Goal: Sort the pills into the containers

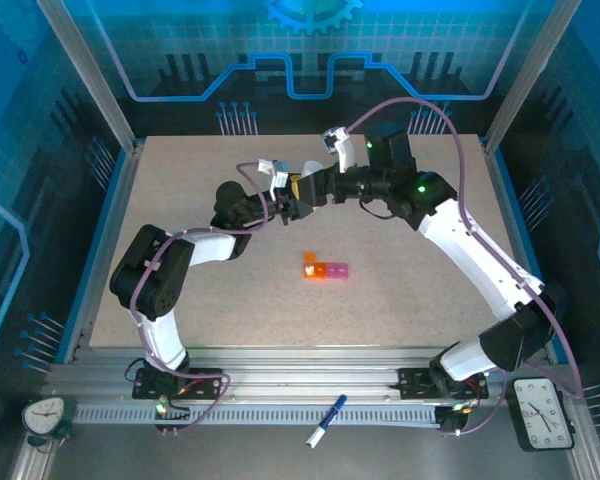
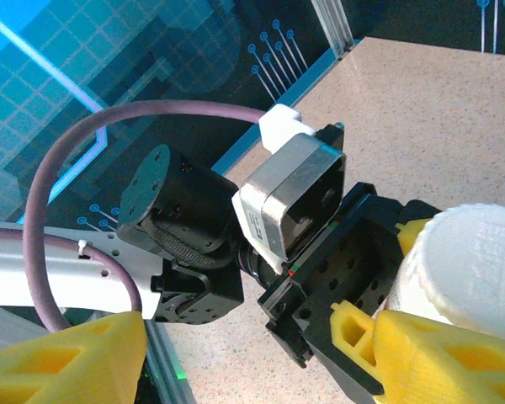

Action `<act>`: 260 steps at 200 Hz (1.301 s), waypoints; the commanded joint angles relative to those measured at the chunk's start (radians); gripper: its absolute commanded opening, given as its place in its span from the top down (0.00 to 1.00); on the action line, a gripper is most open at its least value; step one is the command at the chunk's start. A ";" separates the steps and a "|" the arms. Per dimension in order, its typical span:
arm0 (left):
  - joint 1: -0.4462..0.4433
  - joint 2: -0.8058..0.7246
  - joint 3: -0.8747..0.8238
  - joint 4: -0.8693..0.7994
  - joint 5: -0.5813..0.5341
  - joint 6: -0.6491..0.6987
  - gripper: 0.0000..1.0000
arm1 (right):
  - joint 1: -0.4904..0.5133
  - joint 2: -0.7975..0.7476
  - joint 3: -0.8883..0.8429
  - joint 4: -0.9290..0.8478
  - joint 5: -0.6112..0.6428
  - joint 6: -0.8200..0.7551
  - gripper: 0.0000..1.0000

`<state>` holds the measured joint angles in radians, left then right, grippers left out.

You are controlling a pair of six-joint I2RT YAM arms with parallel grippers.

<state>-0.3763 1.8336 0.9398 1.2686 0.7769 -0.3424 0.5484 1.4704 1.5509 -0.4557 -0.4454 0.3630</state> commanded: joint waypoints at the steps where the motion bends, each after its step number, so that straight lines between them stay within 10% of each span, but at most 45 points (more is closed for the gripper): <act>1: -0.005 -0.008 0.021 0.021 0.022 -0.006 1.00 | -0.034 -0.037 0.003 -0.009 0.022 -0.025 0.28; 260: -0.003 -0.012 0.017 0.025 0.026 -0.005 1.00 | -0.101 0.166 0.143 -0.032 -0.005 -0.096 0.24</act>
<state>-0.3759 1.8336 0.9398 1.2625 0.7834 -0.3424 0.4339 1.6157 1.6577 -0.4854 -0.4137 0.2615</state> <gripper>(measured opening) 0.454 0.771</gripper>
